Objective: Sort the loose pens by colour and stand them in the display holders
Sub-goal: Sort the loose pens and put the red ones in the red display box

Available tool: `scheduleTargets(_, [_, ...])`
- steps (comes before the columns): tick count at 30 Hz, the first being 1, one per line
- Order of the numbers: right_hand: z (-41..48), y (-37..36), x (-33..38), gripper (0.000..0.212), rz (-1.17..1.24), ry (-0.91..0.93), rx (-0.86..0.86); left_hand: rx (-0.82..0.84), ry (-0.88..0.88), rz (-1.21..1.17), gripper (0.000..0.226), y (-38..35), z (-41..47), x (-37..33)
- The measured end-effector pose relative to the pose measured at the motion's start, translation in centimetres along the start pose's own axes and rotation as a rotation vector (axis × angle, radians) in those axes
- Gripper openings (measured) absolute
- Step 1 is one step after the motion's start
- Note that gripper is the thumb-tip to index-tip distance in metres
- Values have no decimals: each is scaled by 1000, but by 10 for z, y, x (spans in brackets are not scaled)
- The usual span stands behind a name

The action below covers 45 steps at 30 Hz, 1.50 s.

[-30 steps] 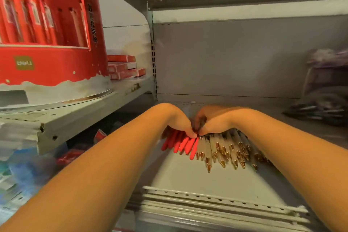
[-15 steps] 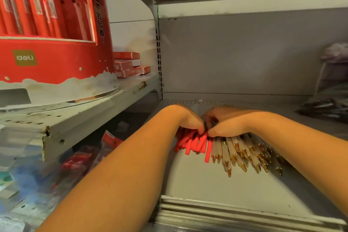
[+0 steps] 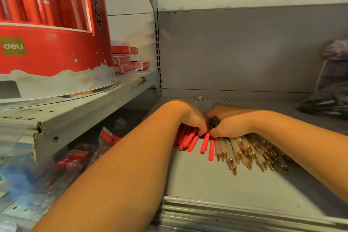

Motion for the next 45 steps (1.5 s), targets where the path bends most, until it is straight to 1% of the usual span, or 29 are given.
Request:
scheduleTargets(1, [1,-1,2,8,-12,7,0,2,-3,5,41,-1,0,0])
scheduleTargets(4, [2,-2,6,12,-59,44,-8,5,9,-1,45,-5,1,0])
scheduleTargets(6, [2,-2,6,9,-104,37,-25,8,6,-3,49,-7,1,1])
scheduleTargets(8, [2,-1,4,18,-127,5,-35,11,1,-1,50,-8,1,2])
scheduleTargets(9, [1,-1,4,18,-125,-3,-34,3,-4,-1,49,-8,1,2])
scheduleTargets(12, [1,-1,3,9,-71,3,-34,-21,-5,1,46,-9,1,1])
scheduleTargets(13, [0,0,2,9,-47,-3,-32,-28,-3,-9,45,-9,2,2])
scheduleTargets(15, [-2,2,-1,15,-7,-42,-25,-51,-7,-60,43,-7,3,5])
scheduleTargets(17, [-4,5,-4,25,12,-94,-13,-66,-17,-110,44,-6,3,7])
scheduleTargets(19, [-3,6,-6,28,18,-123,9,-55,-36,-125,41,-5,6,7])
scheduleTargets(21, [-1,6,-7,22,26,-123,29,-36,-64,-101,35,-6,9,7])
scheduleTargets(23, [-2,8,-9,6,22,-123,41,-17,-59,-67,40,-6,10,7])
scheduleTargets(28, [-9,12,-18,10,53,-133,60,31,-49,-1,46,-11,9,1])
scheduleTargets(32, [-12,12,-21,11,77,-88,75,-7,-75,73,38,-12,3,-7])
scheduleTargets(35, [-13,13,-21,15,116,-58,98,38,-65,144,49,-16,-4,-11])
scheduleTargets(37, [-13,13,-22,18,142,-59,104,11,-30,160,55,-20,-5,-14])
scheduleTargets(40, [-12,12,-24,17,155,-68,91,44,-29,172,73,-23,-3,-18])
scheduleTargets(41, [-12,12,-25,16,152,-67,85,45,-34,164,73,-22,0,-18])
scheduleTargets(43, [-12,11,-26,15,150,-72,80,-20,-7,87,62,-21,2,-16])
scheduleTargets(45, [-12,10,-28,13,162,-70,76,-104,18,96,51,-19,5,-14])
Point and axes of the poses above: each hand's wrist, its own z-axis towards the middle knuckle, its own y-axis out of the back of the hand, x = y × z, the point moved 1 cm from there along z, towards the middle knuckle, and after that the axes turned 4 degrees about x, right-handed, at the moved point
